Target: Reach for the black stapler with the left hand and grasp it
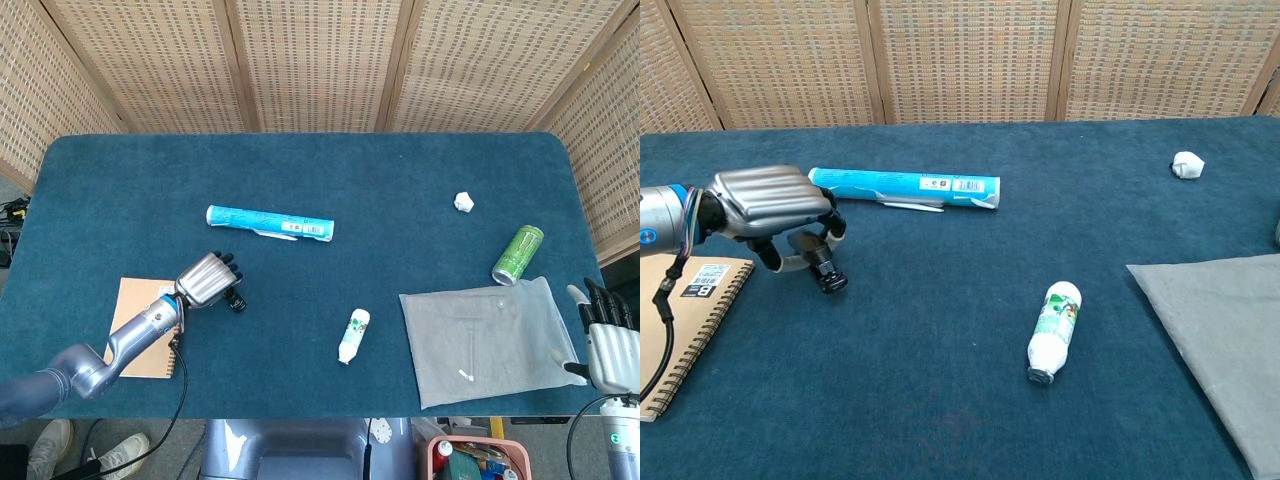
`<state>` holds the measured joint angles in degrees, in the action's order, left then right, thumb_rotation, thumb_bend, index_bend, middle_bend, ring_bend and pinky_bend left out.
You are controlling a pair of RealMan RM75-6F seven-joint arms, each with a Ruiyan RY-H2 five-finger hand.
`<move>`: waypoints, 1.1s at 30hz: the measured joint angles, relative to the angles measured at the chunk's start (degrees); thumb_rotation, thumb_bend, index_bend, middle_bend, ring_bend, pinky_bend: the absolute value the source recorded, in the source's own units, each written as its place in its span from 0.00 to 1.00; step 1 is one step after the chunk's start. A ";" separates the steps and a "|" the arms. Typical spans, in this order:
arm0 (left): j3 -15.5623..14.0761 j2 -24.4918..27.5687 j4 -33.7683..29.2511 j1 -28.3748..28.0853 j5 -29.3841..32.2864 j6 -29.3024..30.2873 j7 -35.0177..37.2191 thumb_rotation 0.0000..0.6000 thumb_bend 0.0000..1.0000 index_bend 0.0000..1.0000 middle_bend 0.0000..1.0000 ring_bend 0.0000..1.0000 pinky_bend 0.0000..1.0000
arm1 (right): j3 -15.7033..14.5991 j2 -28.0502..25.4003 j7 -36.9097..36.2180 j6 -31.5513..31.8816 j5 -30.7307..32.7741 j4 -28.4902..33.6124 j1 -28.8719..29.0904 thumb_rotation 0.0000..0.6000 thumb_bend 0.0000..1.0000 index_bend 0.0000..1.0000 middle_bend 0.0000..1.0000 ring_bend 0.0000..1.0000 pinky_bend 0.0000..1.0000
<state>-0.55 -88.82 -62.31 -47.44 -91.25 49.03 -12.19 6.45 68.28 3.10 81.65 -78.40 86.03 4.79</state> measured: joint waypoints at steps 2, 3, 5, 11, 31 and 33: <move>-0.23 -0.36 0.87 0.25 -1.12 2.17 1.43 1.00 0.50 0.73 0.50 0.31 0.44 | 0.01 -0.01 -0.04 0.04 -0.02 -0.02 -0.01 1.00 0.12 0.00 0.00 0.00 0.00; -0.32 -0.43 1.15 0.35 -1.52 2.96 2.11 1.00 0.50 0.74 0.50 0.31 0.44 | 0.01 -0.01 -0.07 0.07 -0.03 -0.01 -0.03 1.00 0.12 0.00 0.00 0.00 0.00; -0.50 -0.36 1.48 0.52 -2.27 4.13 3.39 1.00 0.50 0.73 0.50 0.31 0.44 | 0.01 -0.02 -0.11 0.18 -0.11 -0.01 -0.05 1.00 0.12 0.00 0.00 0.00 0.00; -1.43 3.39 -1.66 1.20 -3.73 6.75 3.81 1.00 0.50 0.74 0.50 0.31 0.44 | -0.07 -0.20 -0.50 0.06 -0.10 0.07 -0.13 1.00 0.12 0.00 0.00 0.00 0.00; -12.28 20.13 -10.00 12.88 -13.87 21.23 -0.02 1.00 0.50 0.74 0.50 0.31 0.44 | -0.93 -0.34 1.42 2.16 -3.02 2.30 -0.41 1.00 0.12 0.00 0.00 0.00 0.00; -12.57 19.67 -8.34 13.57 -13.92 21.47 0.33 1.00 0.50 0.74 0.50 0.31 0.44 | -0.93 -0.41 1.43 2.46 -3.25 2.52 -0.46 1.00 0.12 0.00 0.00 0.00 0.00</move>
<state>-13.12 -69.14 -70.65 -33.87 -105.17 70.50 -11.86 5.52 67.87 4.53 84.11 -81.65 88.54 4.33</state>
